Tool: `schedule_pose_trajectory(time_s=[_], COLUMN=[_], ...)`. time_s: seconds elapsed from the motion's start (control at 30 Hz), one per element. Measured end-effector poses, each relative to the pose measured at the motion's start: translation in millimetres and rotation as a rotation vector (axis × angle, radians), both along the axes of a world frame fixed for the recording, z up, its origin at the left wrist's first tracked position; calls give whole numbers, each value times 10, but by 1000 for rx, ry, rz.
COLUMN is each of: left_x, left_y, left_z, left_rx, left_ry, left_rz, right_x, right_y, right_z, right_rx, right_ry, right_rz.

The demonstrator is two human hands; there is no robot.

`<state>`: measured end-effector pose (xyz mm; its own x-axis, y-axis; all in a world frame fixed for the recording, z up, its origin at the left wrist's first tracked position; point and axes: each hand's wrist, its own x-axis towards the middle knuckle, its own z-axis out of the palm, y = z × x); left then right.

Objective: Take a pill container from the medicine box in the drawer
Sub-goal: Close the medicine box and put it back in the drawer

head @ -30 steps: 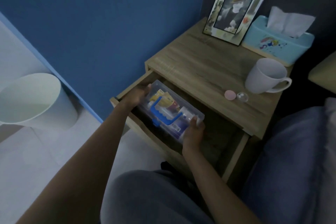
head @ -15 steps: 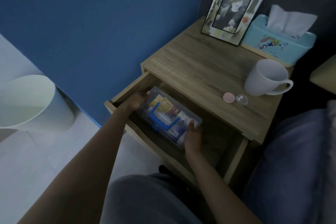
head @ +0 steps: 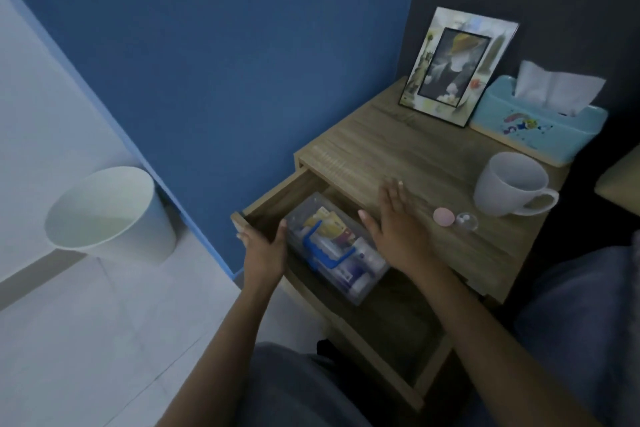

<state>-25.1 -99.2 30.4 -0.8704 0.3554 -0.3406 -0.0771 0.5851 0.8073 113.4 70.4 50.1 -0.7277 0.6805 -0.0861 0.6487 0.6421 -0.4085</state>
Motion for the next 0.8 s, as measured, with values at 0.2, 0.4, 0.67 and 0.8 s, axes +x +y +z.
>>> schedule_pose_trajectory(time_s=[0.2, 0.4, 0.67, 0.8], left_x=[83, 40, -99, -141], left_y=[60, 238, 663, 881], left_z=[-22, -103, -118, -81], left_rx=[172, 331, 458, 492], left_ry=[-16, -116, -193, -227], left_rz=[70, 42, -103, -189], right_x=[-49, -27, 5, 9], right_y=[213, 268, 336, 354], right_z=[-99, -132, -240, -266], right_rx=[-73, -96, -104, -83], right_ry=[-149, -155, -87, -91], right_rz=[80, 108, 121, 127])
